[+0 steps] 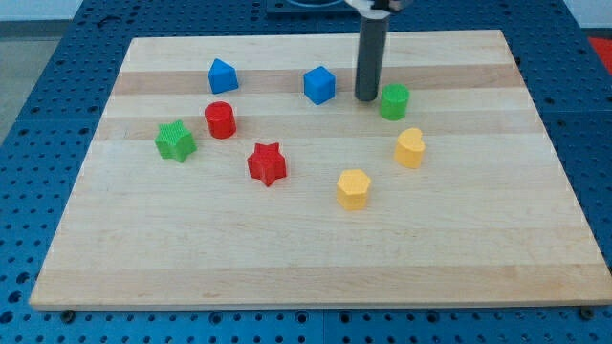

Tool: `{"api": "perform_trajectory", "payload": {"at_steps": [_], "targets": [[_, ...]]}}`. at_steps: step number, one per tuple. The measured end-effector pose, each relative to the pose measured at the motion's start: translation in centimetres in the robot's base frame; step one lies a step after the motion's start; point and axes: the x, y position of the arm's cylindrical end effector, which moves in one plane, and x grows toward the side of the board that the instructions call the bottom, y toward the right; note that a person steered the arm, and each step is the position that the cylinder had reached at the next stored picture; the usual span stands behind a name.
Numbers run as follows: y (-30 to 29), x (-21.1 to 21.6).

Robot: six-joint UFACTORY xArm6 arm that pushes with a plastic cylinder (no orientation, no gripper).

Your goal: Push the blue cube up and left a bit

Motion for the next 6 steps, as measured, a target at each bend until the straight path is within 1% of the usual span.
{"api": "perform_trajectory", "payload": {"at_steps": [1, 3, 5, 6], "targets": [[-3.3, -0.6], [-7.6, -1.7], [-5.9, -2.9], [-6.3, -3.6]]}}
